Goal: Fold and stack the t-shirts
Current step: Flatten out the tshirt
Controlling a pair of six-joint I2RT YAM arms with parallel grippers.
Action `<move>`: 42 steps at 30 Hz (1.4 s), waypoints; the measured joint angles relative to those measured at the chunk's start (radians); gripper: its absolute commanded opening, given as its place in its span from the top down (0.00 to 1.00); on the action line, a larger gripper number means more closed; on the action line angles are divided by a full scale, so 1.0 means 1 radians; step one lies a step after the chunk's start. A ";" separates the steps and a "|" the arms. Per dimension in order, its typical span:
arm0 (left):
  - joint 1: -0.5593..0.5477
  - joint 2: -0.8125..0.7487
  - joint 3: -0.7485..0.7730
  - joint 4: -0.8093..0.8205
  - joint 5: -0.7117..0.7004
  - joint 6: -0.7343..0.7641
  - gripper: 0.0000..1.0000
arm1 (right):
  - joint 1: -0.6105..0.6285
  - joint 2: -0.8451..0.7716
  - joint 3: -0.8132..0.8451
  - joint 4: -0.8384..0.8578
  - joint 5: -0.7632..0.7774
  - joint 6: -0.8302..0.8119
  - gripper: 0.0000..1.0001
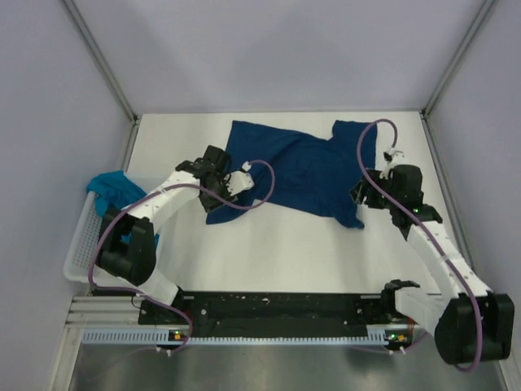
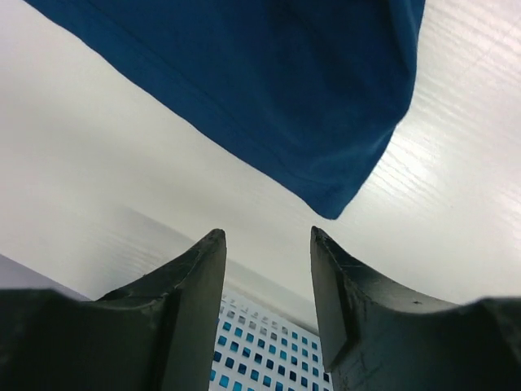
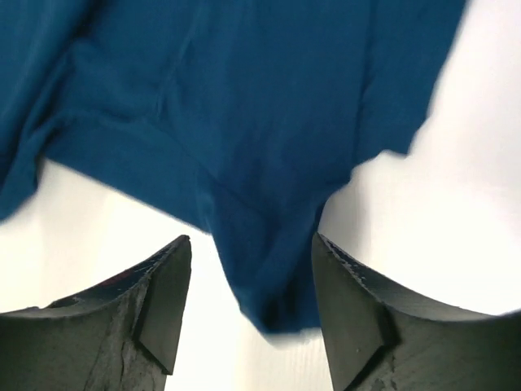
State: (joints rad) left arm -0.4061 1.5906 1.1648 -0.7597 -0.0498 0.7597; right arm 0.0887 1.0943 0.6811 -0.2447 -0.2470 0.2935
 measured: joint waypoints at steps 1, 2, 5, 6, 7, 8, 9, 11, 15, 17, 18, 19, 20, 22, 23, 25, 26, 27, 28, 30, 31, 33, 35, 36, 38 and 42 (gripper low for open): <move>0.003 -0.006 -0.008 -0.006 0.000 0.003 0.49 | 0.000 -0.051 -0.005 -0.005 0.041 0.008 0.39; 0.007 -0.017 -0.018 -0.011 0.000 0.010 0.50 | 0.000 -0.100 -0.005 0.004 0.079 0.009 0.39; 0.021 -0.067 -0.044 -0.021 -0.003 0.031 0.54 | 0.000 -0.147 0.046 0.014 0.146 -0.010 0.40; 0.026 -0.088 -0.049 -0.026 -0.003 0.039 0.55 | -0.002 -0.129 0.085 0.010 0.156 -0.024 0.43; 0.030 -0.107 -0.052 -0.031 -0.003 0.047 0.56 | -0.003 -0.095 0.132 0.003 0.159 -0.042 0.49; 0.034 -0.122 -0.055 -0.035 -0.001 0.054 0.57 | -0.005 -0.046 0.185 -0.008 0.157 -0.061 0.54; 0.037 -0.134 -0.058 -0.042 0.002 0.059 0.57 | -0.005 0.008 0.237 -0.017 0.154 -0.080 0.57; 0.040 -0.142 -0.070 -0.049 0.007 0.066 0.57 | -0.006 0.144 0.345 -0.035 0.144 -0.114 0.62; 0.040 -0.144 -0.159 -0.025 0.005 0.075 0.53 | -0.032 0.392 0.481 -0.077 0.113 -0.155 0.67; 0.040 -0.144 -0.203 -0.004 0.008 0.077 0.52 | -0.053 0.496 0.532 -0.098 0.090 -0.167 0.67; 0.040 -0.144 -0.223 0.013 0.008 0.078 0.52 | -0.065 0.554 0.564 -0.112 0.080 -0.175 0.67; 0.040 -0.143 -0.240 0.036 0.007 0.079 0.52 | -0.073 0.608 0.594 -0.120 0.070 -0.185 0.67; 0.039 -0.142 -0.254 0.060 0.005 0.080 0.52 | -0.079 0.656 0.620 -0.127 0.060 -0.196 0.67; 0.039 -0.139 -0.272 0.108 0.003 0.083 0.52 | -0.086 0.728 0.661 -0.143 0.039 -0.211 0.67; 0.039 -0.134 -0.278 0.129 0.002 0.085 0.52 | -0.087 0.764 0.682 -0.150 0.030 -0.221 0.67; 0.037 -0.115 -0.285 0.171 0.000 0.090 0.52 | -0.086 0.816 0.713 -0.161 0.014 -0.235 0.67; 0.036 -0.102 -0.287 0.188 0.000 0.092 0.52 | -0.086 0.836 0.724 -0.163 0.008 -0.241 0.67; 0.034 -0.090 -0.290 0.201 -0.001 0.092 0.52 | -0.086 0.849 0.731 -0.167 0.005 -0.243 0.67; 0.031 -0.074 -0.291 0.212 -0.003 0.093 0.53 | -0.086 0.865 0.742 -0.171 0.001 -0.247 0.68; 0.022 -0.039 -0.292 0.230 -0.012 0.093 0.54 | -0.085 0.893 0.761 -0.173 -0.002 -0.249 0.67; 0.017 -0.022 -0.293 0.239 -0.021 0.093 0.55 | -0.085 0.905 0.768 -0.175 -0.002 -0.250 0.68; 0.011 -0.010 -0.291 0.250 -0.040 0.092 0.57 | -0.085 0.925 0.780 -0.179 -0.002 -0.251 0.68; 0.009 -0.007 -0.291 0.261 -0.045 0.091 0.61 | -0.085 0.939 0.786 -0.182 0.000 -0.252 0.68; 0.009 -0.004 -0.291 0.267 -0.048 0.091 0.64 | -0.085 0.949 0.790 -0.183 0.001 -0.256 0.68; 0.009 -0.002 -0.291 0.272 -0.050 0.089 0.71 | -0.085 0.961 0.794 -0.185 0.004 -0.261 0.67; 0.009 0.010 -0.291 0.285 -0.054 0.083 1.00 | -0.085 0.963 0.800 -0.191 0.022 -0.274 0.59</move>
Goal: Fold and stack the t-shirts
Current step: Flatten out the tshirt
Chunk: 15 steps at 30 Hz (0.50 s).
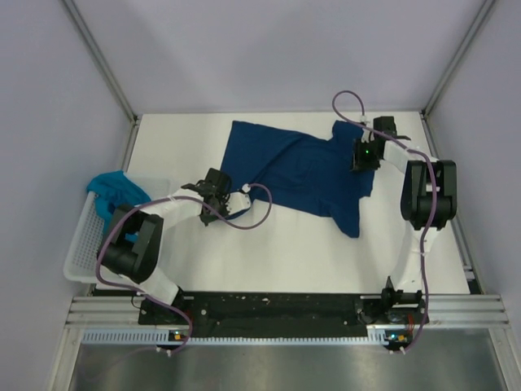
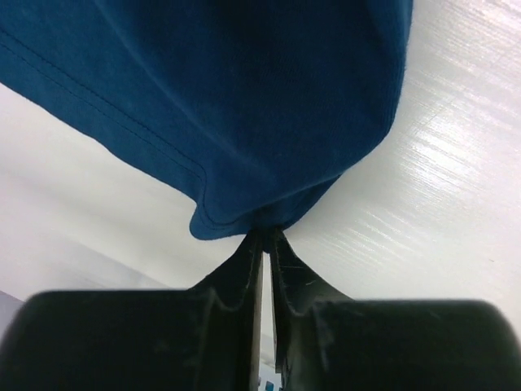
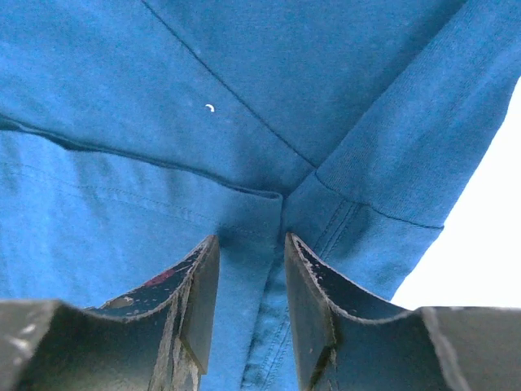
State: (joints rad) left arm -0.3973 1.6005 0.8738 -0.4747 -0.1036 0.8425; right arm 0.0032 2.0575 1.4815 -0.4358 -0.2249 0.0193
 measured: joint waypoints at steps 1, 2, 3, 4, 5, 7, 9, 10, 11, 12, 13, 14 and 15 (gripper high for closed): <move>0.000 0.004 0.001 0.002 0.000 -0.002 1.00 | 0.000 0.001 0.001 0.000 0.007 -0.006 0.58; 0.000 0.008 0.002 0.002 -0.002 -0.003 1.00 | 0.000 0.001 0.001 -0.001 0.015 -0.011 0.58; -0.001 0.011 0.005 0.003 -0.005 -0.004 1.00 | 0.000 0.001 0.003 -0.003 0.018 -0.017 0.58; -0.001 0.014 0.008 0.001 -0.006 -0.005 1.00 | 0.000 0.001 0.008 -0.008 0.019 -0.021 0.59; -0.001 0.017 0.011 0.001 -0.008 -0.006 1.00 | 0.000 0.002 0.014 -0.011 0.019 -0.024 0.62; -0.001 0.024 0.018 0.000 -0.013 -0.011 1.00 | 0.000 0.011 0.039 -0.014 0.018 -0.029 0.70; -0.001 0.029 0.025 -0.003 -0.014 -0.017 1.00 | 0.000 0.027 0.061 -0.013 0.016 -0.033 0.82; -0.001 0.030 0.026 -0.004 -0.015 -0.021 1.00 | 0.000 0.039 0.074 -0.013 0.013 -0.035 0.84; -0.001 0.030 0.026 -0.004 -0.016 -0.025 1.00 | 0.000 0.051 0.083 -0.013 0.008 -0.037 0.86; -0.001 0.030 0.027 -0.004 -0.016 -0.028 1.00 | 0.000 0.064 0.090 -0.014 0.002 -0.037 0.87; -0.001 0.030 0.027 -0.004 -0.016 -0.029 1.00 | 0.000 0.071 0.095 -0.014 -0.004 -0.035 0.90; -0.001 0.030 0.027 -0.004 -0.016 -0.030 1.00 | 0.000 0.072 0.100 -0.016 -0.007 -0.035 0.95; -0.001 0.030 0.027 -0.003 -0.016 -0.030 1.00 | 0.000 0.072 0.105 -0.020 -0.009 -0.035 1.00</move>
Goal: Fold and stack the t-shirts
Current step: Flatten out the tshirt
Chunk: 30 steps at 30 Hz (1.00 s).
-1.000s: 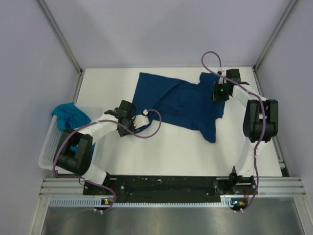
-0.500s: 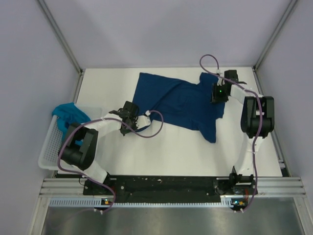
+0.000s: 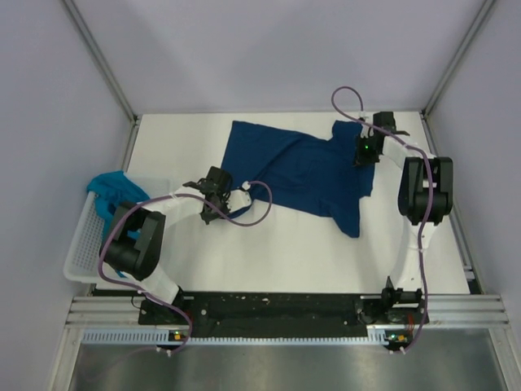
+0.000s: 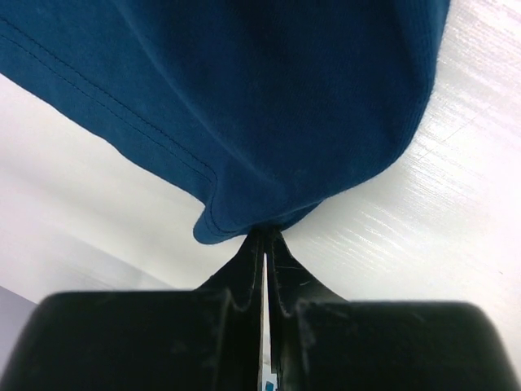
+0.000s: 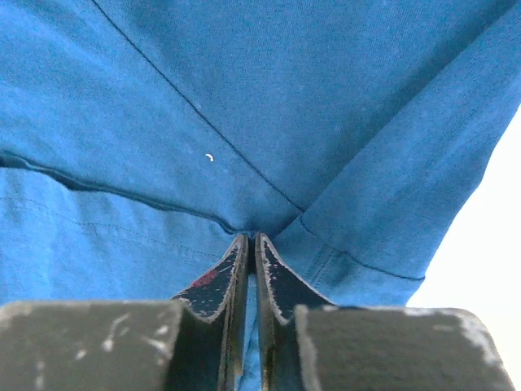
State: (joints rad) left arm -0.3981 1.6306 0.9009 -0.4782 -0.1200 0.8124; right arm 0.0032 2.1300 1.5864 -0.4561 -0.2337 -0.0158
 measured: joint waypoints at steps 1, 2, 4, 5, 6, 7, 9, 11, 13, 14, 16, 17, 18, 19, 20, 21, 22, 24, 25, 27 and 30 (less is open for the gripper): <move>0.000 0.000 0.000 0.000 0.000 0.000 1.00 | 0.000 0.000 0.000 0.000 -0.001 -0.001 1.00; 0.000 0.000 0.000 0.000 -0.001 0.000 1.00 | 0.000 0.000 0.002 -0.003 -0.003 0.000 1.00; 0.000 0.000 0.001 0.000 -0.005 -0.003 1.00 | 0.000 0.000 0.005 -0.008 -0.005 0.000 1.00; 0.000 0.002 0.002 0.000 -0.010 -0.007 1.00 | 0.000 -0.003 0.005 -0.010 -0.006 0.000 1.00; 0.000 0.005 0.005 0.000 -0.016 -0.012 1.00 | 0.000 -0.007 0.004 -0.013 -0.007 0.000 1.00; 0.000 0.008 0.009 -0.001 -0.023 -0.017 1.00 | 0.000 -0.018 -0.003 -0.013 -0.008 -0.001 1.00; 0.002 0.022 0.024 -0.002 -0.036 -0.030 1.00 | 0.003 -0.095 -0.057 -0.025 -0.008 -0.004 1.00; 0.005 0.034 0.037 -0.001 -0.052 -0.042 1.00 | 0.008 -0.167 -0.099 -0.031 -0.008 -0.008 1.00; 0.011 0.042 0.044 -0.001 -0.064 -0.054 1.00 | 0.023 -0.299 -0.174 -0.043 -0.011 -0.006 1.00; 0.014 0.045 0.047 0.000 -0.070 -0.060 1.00 | 0.035 -0.372 -0.209 -0.051 -0.017 -0.006 1.00; 0.024 0.048 0.049 -0.001 -0.081 -0.071 1.00 | 0.064 -0.511 -0.278 -0.061 -0.035 0.014 1.00; 0.031 0.048 0.049 -0.003 -0.084 -0.078 1.00 | 0.081 -0.587 -0.318 -0.067 -0.052 0.029 1.00; 0.038 0.048 0.051 -0.004 -0.087 -0.082 1.00 | 0.102 -0.669 -0.366 -0.073 -0.076 0.046 1.00; 0.048 0.048 0.054 -0.004 -0.091 -0.087 1.00 | 0.128 -0.758 -0.421 -0.085 -0.113 0.067 1.00; 0.058 0.048 0.057 -0.005 -0.095 -0.090 1.00 | 0.153 -0.832 -0.465 -0.101 -0.151 0.089 1.00; 0.069 0.048 0.061 -0.008 -0.101 -0.093 1.00 | 0.176 -0.886 -0.502 -0.112 -0.185 0.108 1.00; 0.079 0.048 0.065 -0.008 -0.107 -0.097 1.00 | 0.210 -0.948 -0.548 -0.131 -0.226 0.131 1.00; 0.099 0.048 0.070 -0.008 -0.115 -0.102 1.00 | 0.303 -1.054 -0.637 -0.179 -0.310 0.188 1.00; 0.110 0.048 0.071 -0.007 -0.119 -0.103 1.00 | 0.346 -1.085 -0.669 -0.195 -0.344 0.212 1.00; 0.123 0.048 0.071 -0.006 -0.125 -0.103 1.00 | 0.487 -1.144 -0.746 -0.216 -0.408 0.282 1.00; 0.137 0.048 0.071 -0.002 -0.137 -0.102 1.00 | 0.705 -1.192 -0.848 -0.238 -0.478 0.387 1.00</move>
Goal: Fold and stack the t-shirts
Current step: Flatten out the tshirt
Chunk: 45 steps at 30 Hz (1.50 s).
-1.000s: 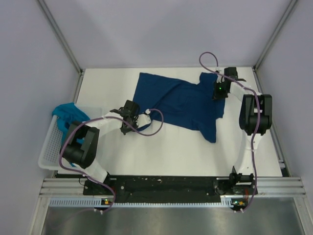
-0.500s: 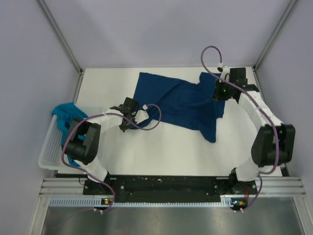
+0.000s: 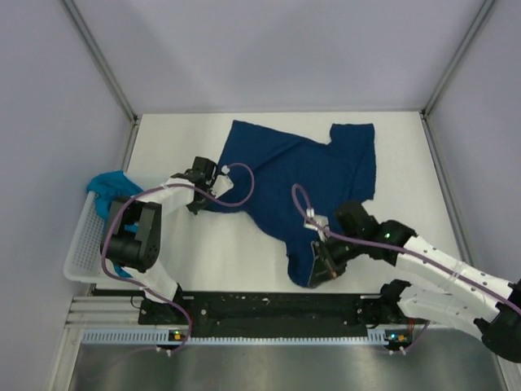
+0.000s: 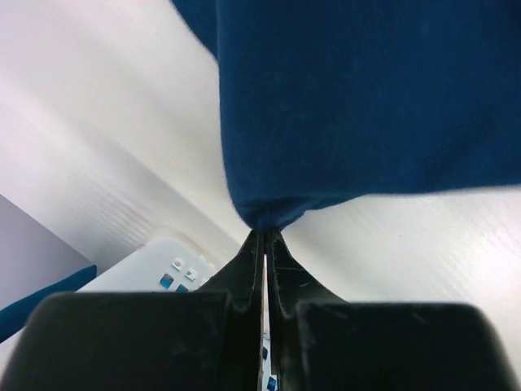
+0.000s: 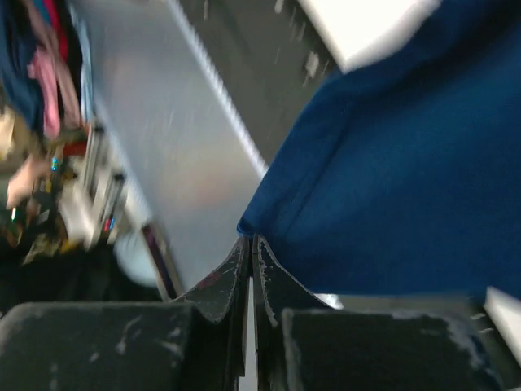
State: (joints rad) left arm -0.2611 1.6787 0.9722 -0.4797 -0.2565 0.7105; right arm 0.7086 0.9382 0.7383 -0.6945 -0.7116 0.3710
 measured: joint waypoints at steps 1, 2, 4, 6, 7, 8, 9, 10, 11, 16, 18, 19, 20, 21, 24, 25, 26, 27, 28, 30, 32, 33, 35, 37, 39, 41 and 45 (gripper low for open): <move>0.003 0.000 0.000 0.002 -0.004 0.001 1.00 | 0.081 -0.009 -0.041 -0.004 -0.019 0.044 1.00; 0.006 0.000 0.000 0.002 -0.007 0.002 1.00 | 0.124 -0.011 -0.066 -0.010 -0.031 0.074 1.00; 0.008 0.000 0.000 0.003 -0.014 0.006 1.00 | 0.211 -0.016 -0.124 -0.017 -0.055 0.148 1.00; 0.010 0.000 0.000 0.004 -0.020 0.013 1.00 | 0.257 -0.035 -0.172 -0.027 -0.077 0.214 0.96; 0.011 0.000 0.000 0.005 -0.024 0.017 1.00 | 0.265 -0.052 -0.191 -0.031 -0.085 0.241 0.82; 0.011 0.000 -0.001 0.006 -0.026 0.019 1.00 | 0.266 -0.072 -0.208 -0.034 -0.087 0.267 0.73; 0.011 0.000 -0.002 0.007 -0.027 0.022 1.00 | 0.266 -0.087 -0.216 -0.037 -0.084 0.285 0.62; 0.011 -0.001 -0.004 0.007 -0.026 0.025 1.00 | 0.265 -0.098 -0.219 -0.042 -0.078 0.297 0.45; 0.011 -0.003 -0.009 0.007 -0.024 0.026 1.00 | 0.264 -0.103 -0.218 -0.044 -0.069 0.305 0.36; 0.011 -0.055 -0.062 -0.014 -0.006 0.049 1.00 | 0.144 -0.076 -0.155 -0.085 0.064 0.284 0.22; 0.011 -0.084 -0.085 -0.019 0.002 0.058 1.00 | 0.028 -0.050 -0.076 -0.103 0.165 0.254 0.21; 0.011 -0.102 -0.099 -0.021 0.007 0.064 1.00 | -0.038 -0.035 -0.029 -0.102 0.219 0.230 0.21; 0.011 -0.111 -0.105 -0.024 0.009 0.067 1.00 | -0.095 -0.018 0.011 -0.099 0.265 0.209 0.23; 0.011 -0.119 -0.112 -0.026 0.012 0.070 1.00 | -0.188 0.014 0.072 -0.086 0.323 0.173 0.25; 0.011 -0.128 -0.123 -0.029 0.020 0.071 1.00 | -0.409 0.124 0.188 0.002 0.447 0.090 0.37; 0.011 -0.128 -0.126 -0.030 0.023 0.070 1.00 | -0.480 0.169 0.215 0.036 0.482 0.064 0.42; 0.011 -0.128 -0.130 -0.030 0.023 0.070 1.00 | -0.537 0.216 0.235 0.068 0.509 0.040 0.46; 0.011 -0.129 -0.137 -0.030 0.024 0.070 1.00 | -0.597 0.273 0.257 0.091 0.536 0.014 0.51; 0.011 -0.132 -0.147 -0.030 0.025 0.070 1.00 | -0.655 0.340 0.280 0.108 0.555 -0.013 0.51; 0.011 -0.140 -0.166 -0.040 0.027 0.070 1.00 | -0.733 0.463 0.312 0.132 0.578 -0.056 0.50; 0.011 -0.153 -0.183 -0.067 0.032 0.070 1.00 | -0.785 0.578 0.330 0.143 0.599 -0.093 0.49; 0.011 -0.163 -0.188 -0.088 0.037 0.070 1.00 | -0.803 0.629 0.333 0.148 0.610 -0.110 0.48; 0.010 -0.190 -0.194 -0.142 0.060 0.073 1.00 | -0.825 0.711 0.340 0.142 0.624 -0.140 0.48; 0.002 -0.231 -0.200 -0.210 0.092 0.086 0.98 | -0.829 0.776 0.358 0.131 0.630 -0.164 0.49; -0.018 -0.282 -0.202 -0.288 0.125 0.109 0.77 | -0.829 0.838 0.391 0.125 0.633 -0.187 0.60; -0.044 -0.333 -0.196 -0.378 0.169 0.141 0.65 | -0.829 0.870 0.430 0.119 0.636 -0.205 0.79; -0.063 -0.338 -0.059 -0.566 0.254 0.186 0.45 | -0.829 0.940 0.511 0.117 0.631 -0.237 1.00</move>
State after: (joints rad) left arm -0.3237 1.3411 0.9134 -1.0458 -0.0021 0.8967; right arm -0.1200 1.8782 1.2495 -0.5770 -0.0803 0.1337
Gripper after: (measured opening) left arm 0.471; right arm 0.049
